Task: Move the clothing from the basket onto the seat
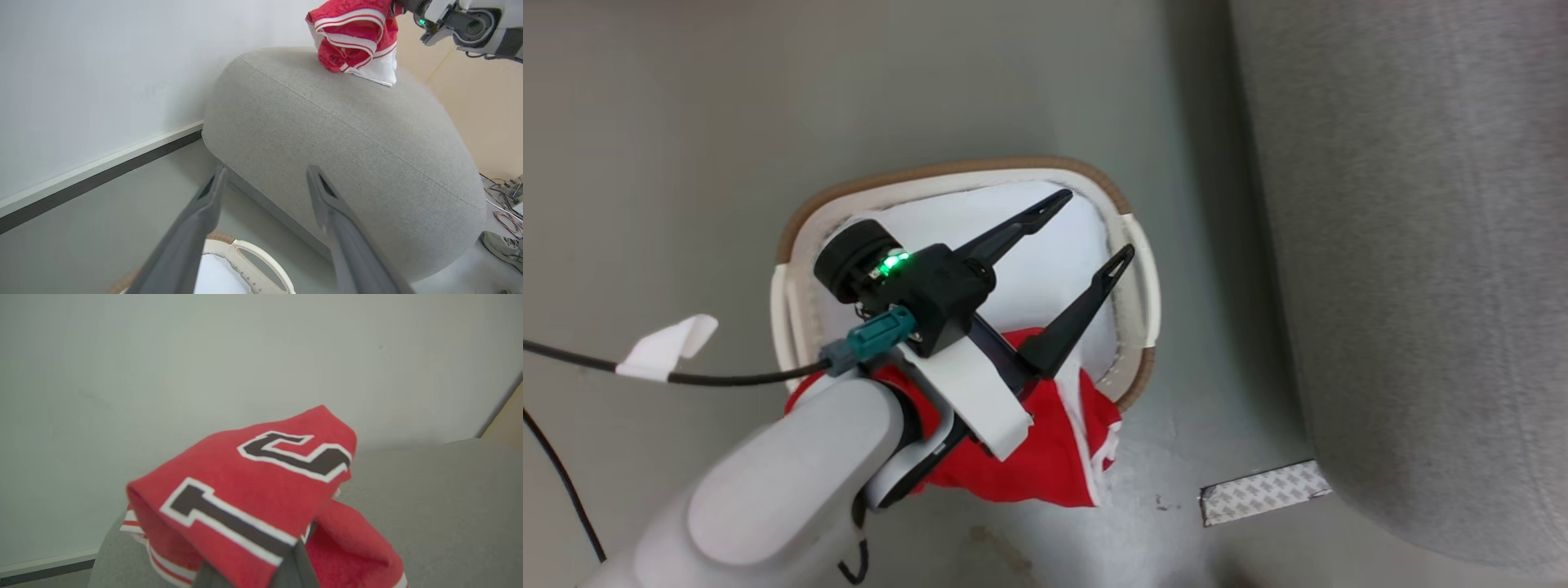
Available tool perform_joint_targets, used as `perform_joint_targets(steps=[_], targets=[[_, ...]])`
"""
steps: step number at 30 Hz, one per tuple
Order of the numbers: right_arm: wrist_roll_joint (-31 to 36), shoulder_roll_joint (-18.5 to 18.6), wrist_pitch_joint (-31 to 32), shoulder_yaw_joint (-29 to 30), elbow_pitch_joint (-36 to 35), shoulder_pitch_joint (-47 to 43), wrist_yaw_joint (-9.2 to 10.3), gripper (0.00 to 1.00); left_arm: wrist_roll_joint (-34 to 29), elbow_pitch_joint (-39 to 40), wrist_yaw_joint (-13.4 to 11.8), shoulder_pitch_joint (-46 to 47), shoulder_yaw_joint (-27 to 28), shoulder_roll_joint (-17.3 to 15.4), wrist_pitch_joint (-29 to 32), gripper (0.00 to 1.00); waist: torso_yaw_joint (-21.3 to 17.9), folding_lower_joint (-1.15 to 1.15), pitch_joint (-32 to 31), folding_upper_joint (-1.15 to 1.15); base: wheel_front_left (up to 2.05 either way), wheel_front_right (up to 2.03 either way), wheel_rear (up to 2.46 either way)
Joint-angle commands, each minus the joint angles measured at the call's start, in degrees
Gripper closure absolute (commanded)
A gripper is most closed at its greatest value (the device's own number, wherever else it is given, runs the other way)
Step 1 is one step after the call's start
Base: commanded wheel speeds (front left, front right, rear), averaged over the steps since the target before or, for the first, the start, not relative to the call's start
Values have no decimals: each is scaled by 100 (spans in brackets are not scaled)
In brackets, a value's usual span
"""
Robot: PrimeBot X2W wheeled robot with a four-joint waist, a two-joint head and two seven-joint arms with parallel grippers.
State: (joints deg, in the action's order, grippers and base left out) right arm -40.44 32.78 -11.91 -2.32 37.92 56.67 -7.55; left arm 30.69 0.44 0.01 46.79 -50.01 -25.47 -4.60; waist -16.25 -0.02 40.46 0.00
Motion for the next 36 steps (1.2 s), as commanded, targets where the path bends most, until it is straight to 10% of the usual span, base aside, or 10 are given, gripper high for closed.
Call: perform_joint_targets(steps=[1,4,8,9,10,11,24,36], targets=[[91,25,180,-52,380,138,12,100,-27,-23,-19,66,49,-15,-61,0,214,2,163,0,0,0,0],[115,-61,572,-130,986,165,12,100,22,-85,-15,21,42,2,-129,0,253,2,111,0,0,0,0],[68,-180,1041,-404,1374,129,12,53,111,-154,-39,-77,43,25,-172,0,238,2,-14,0,0,0,0],[54,-163,1131,-471,1421,103,12,25,119,-162,-40,-95,49,27,-172,0,226,2,-43,0,0,0,0],[54,-163,1131,-471,1421,103,12,25,119,-162,-40,-95,49,27,-172,0,226,2,-43,0,0,0,0],[52,-132,1227,-556,1471,92,12,0,127,-167,-51,-108,50,25,-176,0,214,2,-74,0,0,0,0],[29,472,2220,-2105,865,-485,12,0,404,-529,-58,-450,44,180,-514,0,121,2,-1151,0,0,0,0],[-207,1350,2461,-2374,-947,-1307,12,0,849,-988,-312,-1237,413,199,-948,0,241,2,-2729,0,0,0,0]])
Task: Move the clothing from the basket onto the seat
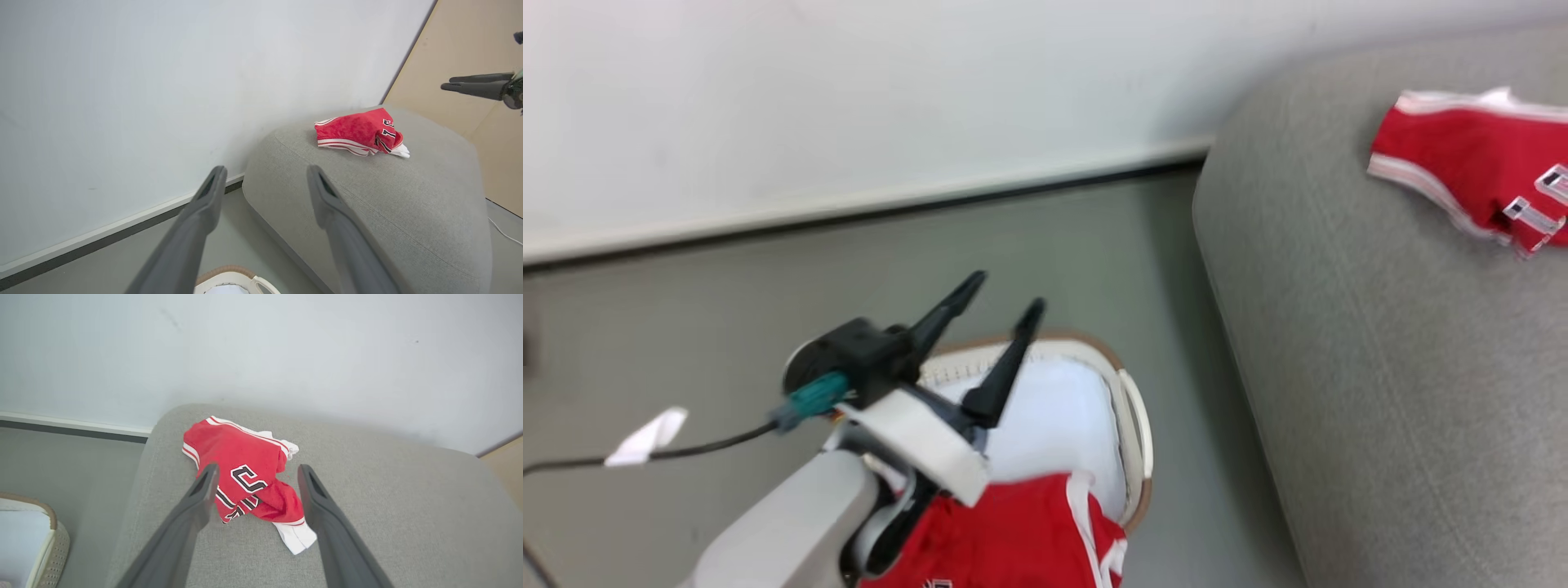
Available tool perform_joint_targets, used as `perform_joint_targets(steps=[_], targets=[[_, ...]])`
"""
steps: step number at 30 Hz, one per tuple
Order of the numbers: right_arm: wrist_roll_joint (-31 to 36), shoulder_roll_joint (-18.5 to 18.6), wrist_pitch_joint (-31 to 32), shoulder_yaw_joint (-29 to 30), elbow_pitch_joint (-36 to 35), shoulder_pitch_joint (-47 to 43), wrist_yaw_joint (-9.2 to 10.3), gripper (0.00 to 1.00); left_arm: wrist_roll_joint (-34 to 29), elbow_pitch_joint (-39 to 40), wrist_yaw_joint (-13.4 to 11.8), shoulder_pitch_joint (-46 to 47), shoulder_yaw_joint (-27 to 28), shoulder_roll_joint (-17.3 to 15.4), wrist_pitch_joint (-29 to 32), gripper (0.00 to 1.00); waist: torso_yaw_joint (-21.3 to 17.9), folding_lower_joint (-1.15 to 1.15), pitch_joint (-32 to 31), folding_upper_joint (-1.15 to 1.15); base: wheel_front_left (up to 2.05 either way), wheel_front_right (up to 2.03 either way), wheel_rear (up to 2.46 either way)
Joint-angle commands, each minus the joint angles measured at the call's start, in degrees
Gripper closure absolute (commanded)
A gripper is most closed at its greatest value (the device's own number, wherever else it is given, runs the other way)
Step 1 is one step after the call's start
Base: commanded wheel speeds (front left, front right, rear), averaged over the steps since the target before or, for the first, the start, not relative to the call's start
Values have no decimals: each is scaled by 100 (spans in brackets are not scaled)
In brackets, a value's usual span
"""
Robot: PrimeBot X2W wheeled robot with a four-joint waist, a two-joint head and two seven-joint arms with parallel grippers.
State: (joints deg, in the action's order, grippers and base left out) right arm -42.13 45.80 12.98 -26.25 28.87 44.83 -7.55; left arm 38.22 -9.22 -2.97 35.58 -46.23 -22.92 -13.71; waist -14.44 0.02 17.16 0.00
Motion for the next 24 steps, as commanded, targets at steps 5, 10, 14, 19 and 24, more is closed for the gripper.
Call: perform_joint_targets(steps=[5,10,14,19,24], targets=[[-60,39,-181,333,-950,-500,12,0,203,-37,-225,-454,426,-167,-107,0,195,-2,-805,0,0,0,0],[132,-272,-480,805,-1592,-1076,12,0,398,15,-421,-894,966,-283,-141,0,388,-2,-1140,0,0,0,0],[371,-753,-791,1297,-2024,-1622,12,0,360,155,-610,-1364,1483,-348,-141,0,562,-2,-1374,0,0,0,0],[849,-1440,-1210,1708,-2558,-2404,12,0,237,415,-819,-2037,2103,-353,-143,0,743,-2,-1556,0,0,0,0],[1135,-2235,-1538,2014,-2736,-3256,12,0,-101,680,-927,-2615,2641,-178,-144,0,920,-2,-1683,0,0,0,0]])
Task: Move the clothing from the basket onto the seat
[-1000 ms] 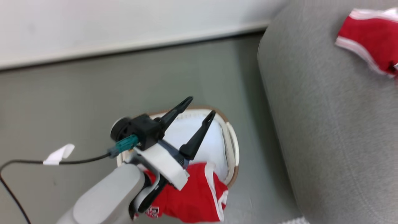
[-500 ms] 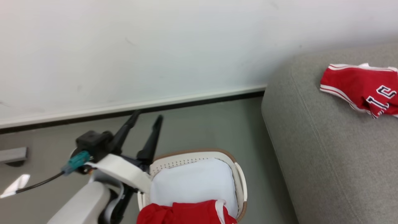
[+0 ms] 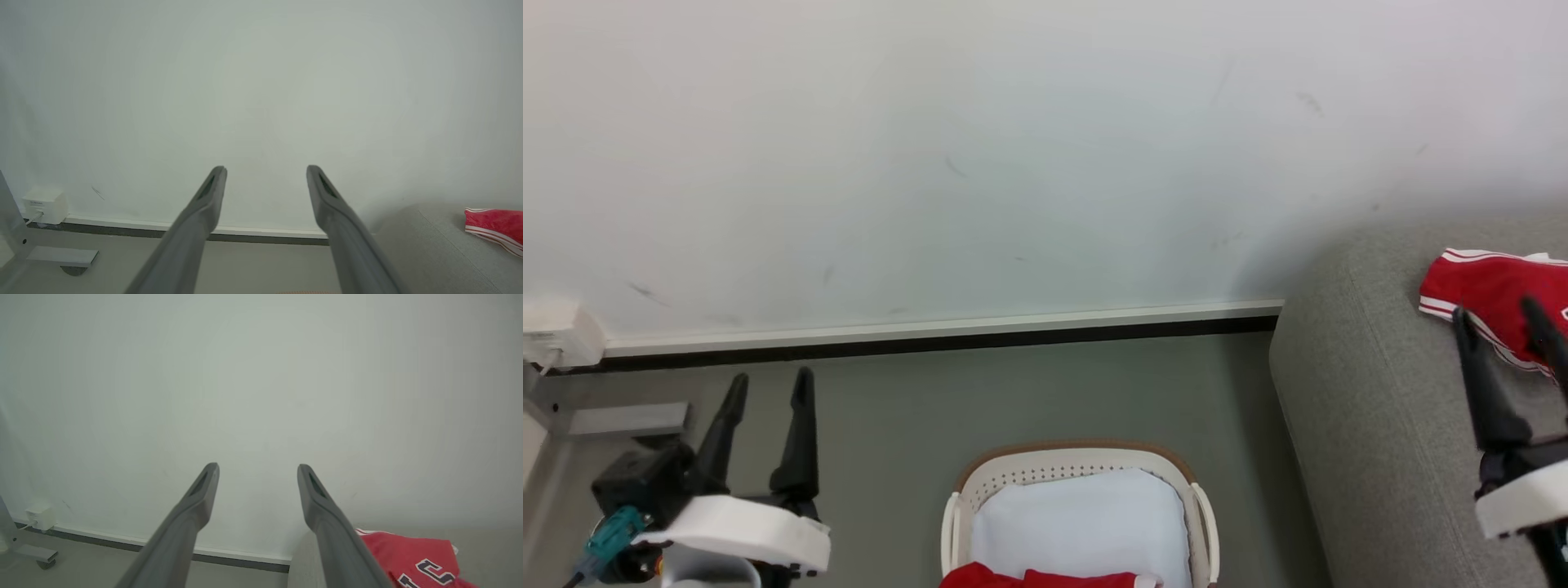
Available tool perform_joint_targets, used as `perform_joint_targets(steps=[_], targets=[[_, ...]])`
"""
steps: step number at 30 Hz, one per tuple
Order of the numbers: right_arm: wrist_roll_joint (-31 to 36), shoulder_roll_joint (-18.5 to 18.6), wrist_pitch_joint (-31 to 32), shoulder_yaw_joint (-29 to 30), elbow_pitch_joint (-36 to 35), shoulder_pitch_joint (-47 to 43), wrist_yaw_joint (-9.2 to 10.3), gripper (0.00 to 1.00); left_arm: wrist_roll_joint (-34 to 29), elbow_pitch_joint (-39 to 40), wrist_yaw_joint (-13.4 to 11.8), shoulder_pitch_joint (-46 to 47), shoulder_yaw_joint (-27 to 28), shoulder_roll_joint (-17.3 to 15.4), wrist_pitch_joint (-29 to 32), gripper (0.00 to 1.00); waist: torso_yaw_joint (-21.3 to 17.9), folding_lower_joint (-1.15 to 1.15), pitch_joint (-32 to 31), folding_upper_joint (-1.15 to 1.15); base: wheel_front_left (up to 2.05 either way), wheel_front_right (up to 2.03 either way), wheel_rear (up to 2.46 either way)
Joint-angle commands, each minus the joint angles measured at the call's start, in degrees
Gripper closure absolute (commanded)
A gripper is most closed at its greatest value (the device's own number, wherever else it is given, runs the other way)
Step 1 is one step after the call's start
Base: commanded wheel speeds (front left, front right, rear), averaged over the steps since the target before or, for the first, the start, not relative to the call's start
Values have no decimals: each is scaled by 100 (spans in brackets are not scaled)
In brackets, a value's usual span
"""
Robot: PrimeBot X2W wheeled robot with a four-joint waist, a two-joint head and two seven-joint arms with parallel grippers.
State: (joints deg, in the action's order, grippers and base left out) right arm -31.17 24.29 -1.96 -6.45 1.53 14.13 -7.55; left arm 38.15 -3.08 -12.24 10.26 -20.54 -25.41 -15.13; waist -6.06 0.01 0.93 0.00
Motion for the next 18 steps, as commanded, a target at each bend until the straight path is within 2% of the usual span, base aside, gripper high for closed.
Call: perform_joint_targets(steps=[1,6,9,18], targets=[[54,-224,-106,71,17,-368,12,0,-133,83,6,-212,188,131,-1,0,122,-1,-76,0,0,0,0],[102,-830,-670,227,194,-1057,12,0,-569,49,105,-700,620,456,-2,0,221,-1,-109,0,0,0,0],[-14,-1072,-934,-11,345,-1228,12,0,-860,-14,224,-978,884,663,-2,0,212,-1,-130,0,0,0,0],[218,-1249,-1288,-498,871,-1061,12,0,-1555,-287,822,-1305,1525,1307,-2,0,219,-1,-122,0,0,0,0]])
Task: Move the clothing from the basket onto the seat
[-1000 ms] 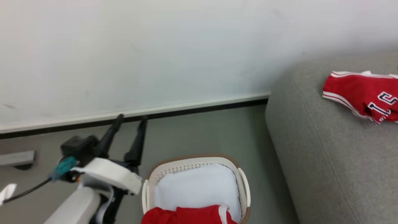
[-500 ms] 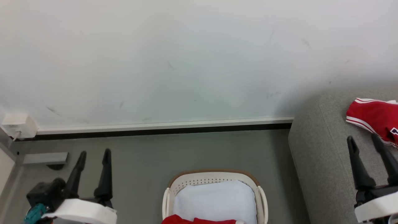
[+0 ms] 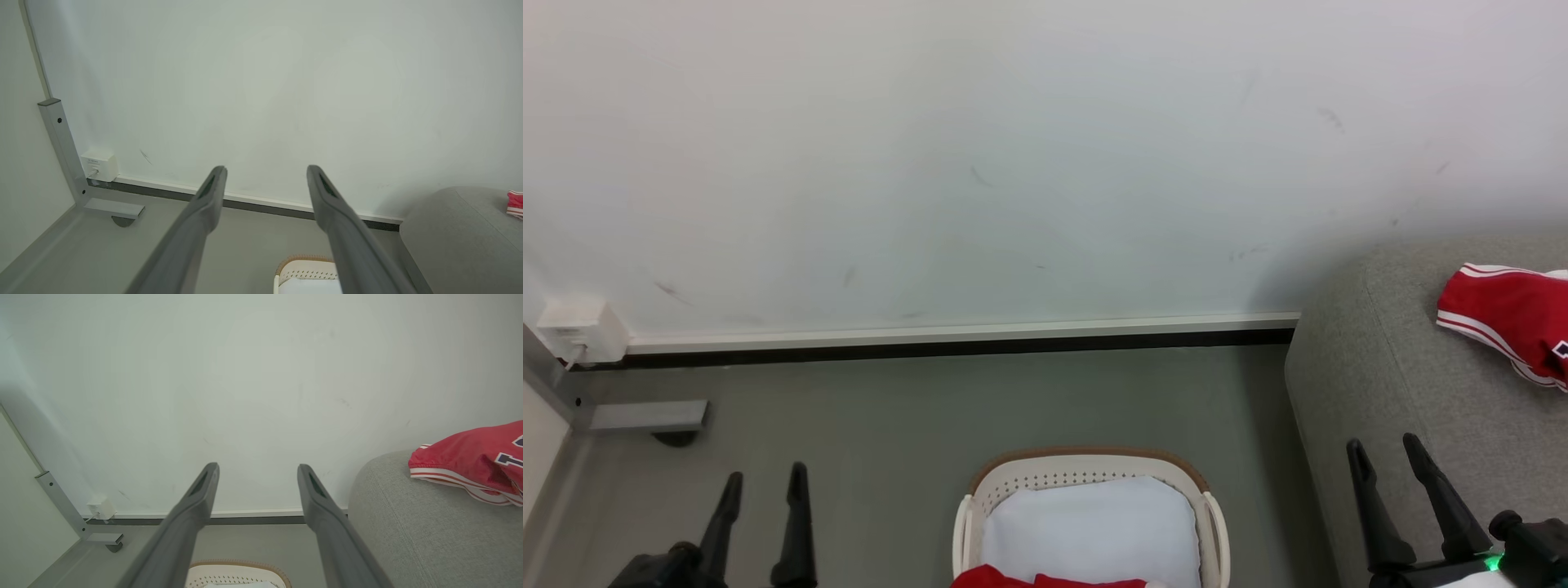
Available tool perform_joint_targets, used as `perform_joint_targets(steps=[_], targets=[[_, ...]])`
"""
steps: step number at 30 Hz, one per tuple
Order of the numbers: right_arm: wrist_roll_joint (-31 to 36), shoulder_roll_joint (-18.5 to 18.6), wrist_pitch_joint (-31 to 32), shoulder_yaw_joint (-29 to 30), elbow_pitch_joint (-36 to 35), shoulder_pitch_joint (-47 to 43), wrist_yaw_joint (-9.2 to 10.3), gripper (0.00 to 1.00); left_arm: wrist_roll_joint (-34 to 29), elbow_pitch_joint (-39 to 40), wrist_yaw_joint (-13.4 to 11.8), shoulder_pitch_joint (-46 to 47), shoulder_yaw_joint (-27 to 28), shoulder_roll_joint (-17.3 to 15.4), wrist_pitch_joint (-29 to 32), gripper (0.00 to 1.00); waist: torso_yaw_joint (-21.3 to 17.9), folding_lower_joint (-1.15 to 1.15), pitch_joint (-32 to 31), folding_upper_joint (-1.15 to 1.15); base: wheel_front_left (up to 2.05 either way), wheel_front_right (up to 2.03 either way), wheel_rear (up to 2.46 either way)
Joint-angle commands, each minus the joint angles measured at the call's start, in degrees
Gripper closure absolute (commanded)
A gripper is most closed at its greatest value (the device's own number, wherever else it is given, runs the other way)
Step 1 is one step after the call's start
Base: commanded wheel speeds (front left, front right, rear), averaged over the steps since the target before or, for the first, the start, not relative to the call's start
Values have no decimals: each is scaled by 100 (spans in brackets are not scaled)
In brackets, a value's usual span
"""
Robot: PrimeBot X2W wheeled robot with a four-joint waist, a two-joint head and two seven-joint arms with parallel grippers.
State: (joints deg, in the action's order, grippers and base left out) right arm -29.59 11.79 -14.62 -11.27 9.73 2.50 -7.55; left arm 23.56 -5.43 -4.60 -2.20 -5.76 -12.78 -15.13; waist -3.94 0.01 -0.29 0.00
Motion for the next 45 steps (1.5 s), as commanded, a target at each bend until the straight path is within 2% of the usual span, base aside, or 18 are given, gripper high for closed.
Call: perform_joint_targets(steps=[1,9,25,31,39,45], targets=[[58,-9,-39,-28,83,116,12,0,-144,-84,119,-50,101,97,-2,0,12,-1,0,0,0,0,0],[62,3,-57,-110,271,241,13,0,-524,-289,491,68,382,429,-2,0,19,-1,18,0,0,0,0],[174,-21,-59,-117,324,351,13,0,-890,-425,831,173,691,716,-3,0,-51,-1,123,0,0,0,0],[133,0,-60,-1,203,516,13,0,-992,-411,966,379,575,763,-3,0,-191,-1,385,0,0,0,0],[185,29,-52,138,0,900,13,0,-986,-573,1109,953,230,700,-1,0,-520,-1,1056,0,0,0,0],[264,27,-51,372,-169,1125,13,0,-968,-902,1162,1492,-170,598,321,0,-766,-1,1591,0,0,0,0]])
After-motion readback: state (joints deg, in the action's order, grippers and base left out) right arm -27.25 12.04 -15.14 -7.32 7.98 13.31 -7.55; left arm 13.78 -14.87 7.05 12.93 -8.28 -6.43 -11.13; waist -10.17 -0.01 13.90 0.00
